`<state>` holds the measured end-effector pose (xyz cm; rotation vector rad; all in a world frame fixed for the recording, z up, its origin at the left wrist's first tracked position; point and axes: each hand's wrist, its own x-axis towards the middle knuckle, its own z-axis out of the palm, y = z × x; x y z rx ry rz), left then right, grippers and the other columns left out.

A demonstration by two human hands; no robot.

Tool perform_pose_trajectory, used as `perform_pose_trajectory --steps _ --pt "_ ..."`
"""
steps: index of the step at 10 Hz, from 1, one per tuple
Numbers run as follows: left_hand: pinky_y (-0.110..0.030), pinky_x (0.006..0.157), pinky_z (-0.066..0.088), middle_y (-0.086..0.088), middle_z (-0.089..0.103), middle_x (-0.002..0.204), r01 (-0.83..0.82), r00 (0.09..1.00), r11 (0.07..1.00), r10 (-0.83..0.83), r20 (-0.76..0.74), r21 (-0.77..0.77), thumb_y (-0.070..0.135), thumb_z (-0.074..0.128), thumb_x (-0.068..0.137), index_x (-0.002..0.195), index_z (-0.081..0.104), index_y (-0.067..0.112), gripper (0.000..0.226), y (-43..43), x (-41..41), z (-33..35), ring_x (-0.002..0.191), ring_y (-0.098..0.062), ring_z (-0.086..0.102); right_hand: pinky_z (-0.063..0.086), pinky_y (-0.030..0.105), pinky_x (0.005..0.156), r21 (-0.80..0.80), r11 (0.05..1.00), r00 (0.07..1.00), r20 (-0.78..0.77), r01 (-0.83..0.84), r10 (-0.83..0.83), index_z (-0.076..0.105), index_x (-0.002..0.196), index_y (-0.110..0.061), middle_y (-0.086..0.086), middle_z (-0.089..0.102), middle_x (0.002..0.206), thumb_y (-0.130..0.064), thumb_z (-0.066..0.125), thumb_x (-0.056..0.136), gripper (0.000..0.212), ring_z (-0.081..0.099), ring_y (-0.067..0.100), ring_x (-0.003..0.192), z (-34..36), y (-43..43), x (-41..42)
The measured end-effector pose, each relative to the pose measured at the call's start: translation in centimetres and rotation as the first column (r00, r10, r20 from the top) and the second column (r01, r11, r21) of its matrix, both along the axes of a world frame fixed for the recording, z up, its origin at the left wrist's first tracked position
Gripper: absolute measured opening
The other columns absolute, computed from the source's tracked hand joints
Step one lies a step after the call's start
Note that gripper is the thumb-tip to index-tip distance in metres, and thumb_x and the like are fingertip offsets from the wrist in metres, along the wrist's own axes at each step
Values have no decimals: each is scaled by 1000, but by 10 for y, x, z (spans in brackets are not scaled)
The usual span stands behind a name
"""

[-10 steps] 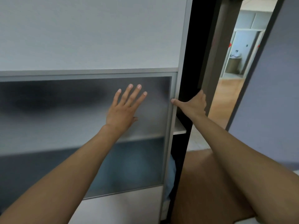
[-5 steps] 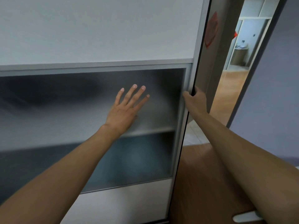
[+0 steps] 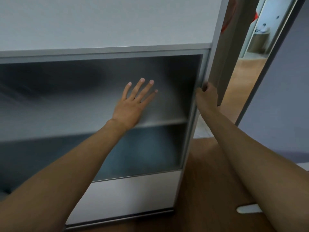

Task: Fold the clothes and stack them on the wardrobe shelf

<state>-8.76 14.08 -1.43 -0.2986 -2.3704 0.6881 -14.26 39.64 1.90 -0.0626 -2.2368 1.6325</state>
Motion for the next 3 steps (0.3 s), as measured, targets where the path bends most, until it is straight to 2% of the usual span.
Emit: perform_pose_trajectory --steps 1,2,3 --pt "-52 119 -7 -4 -9 166 9 999 999 -11 47 45 0 61 75 157 9 24 100 3 7 0 152 -31 -9 48 37 94 -30 999 999 25 -25 26 48 133 -9 7 58 124 -9 54 92 42 56 21 112 -6 -6 23" --pt "-51 120 10 -6 4 166 20 994 988 -36 101 154 10 61 77 154 20 22 88 5 30 6 152 -31 5 37 39 113 -68 998 997 -73 -14 9 40 145 -10 7 46 143 -4 56 89 58 45 20 132 -8 -27 58" --pt "-45 113 27 -8 35 157 74 977 904 -150 150 422 16 60 82 150 34 18 73 -3 55 14 141 -31 35 40 29 108 20 993 978 -172 -117 118 52 135 -13 0 50 133 -1 55 87 50 49 16 124 -15 -50 84"
